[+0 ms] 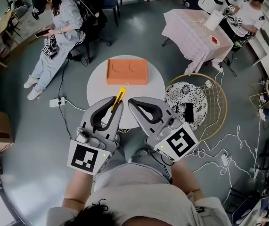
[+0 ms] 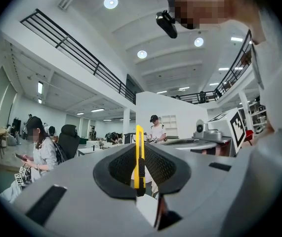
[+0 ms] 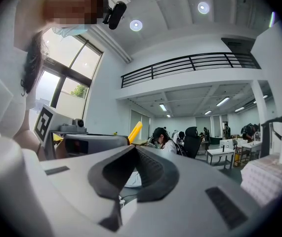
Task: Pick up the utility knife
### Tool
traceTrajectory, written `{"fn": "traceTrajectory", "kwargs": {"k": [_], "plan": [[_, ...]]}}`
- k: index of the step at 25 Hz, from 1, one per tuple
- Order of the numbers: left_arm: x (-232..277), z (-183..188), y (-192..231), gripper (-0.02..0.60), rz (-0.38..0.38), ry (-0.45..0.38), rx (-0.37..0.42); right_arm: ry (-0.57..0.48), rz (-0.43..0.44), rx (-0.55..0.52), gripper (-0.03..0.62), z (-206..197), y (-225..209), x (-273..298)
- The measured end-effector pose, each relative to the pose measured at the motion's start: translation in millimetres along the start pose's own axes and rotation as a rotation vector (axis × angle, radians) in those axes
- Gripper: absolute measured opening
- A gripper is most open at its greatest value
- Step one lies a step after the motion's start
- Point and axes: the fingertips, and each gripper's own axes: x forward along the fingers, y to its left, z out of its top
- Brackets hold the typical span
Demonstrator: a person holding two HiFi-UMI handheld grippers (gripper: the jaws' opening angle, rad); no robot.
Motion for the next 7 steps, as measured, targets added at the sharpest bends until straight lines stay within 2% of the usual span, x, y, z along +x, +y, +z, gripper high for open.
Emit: {"fn": "traceTrajectory", "kwargs": {"k": [7], "plan": [[-2.8,1.7,1.9,0.057,-0.004,-0.008,0.009,0.000,0.003,-0.008,0.006,1.1,3.9,1.9]]}}
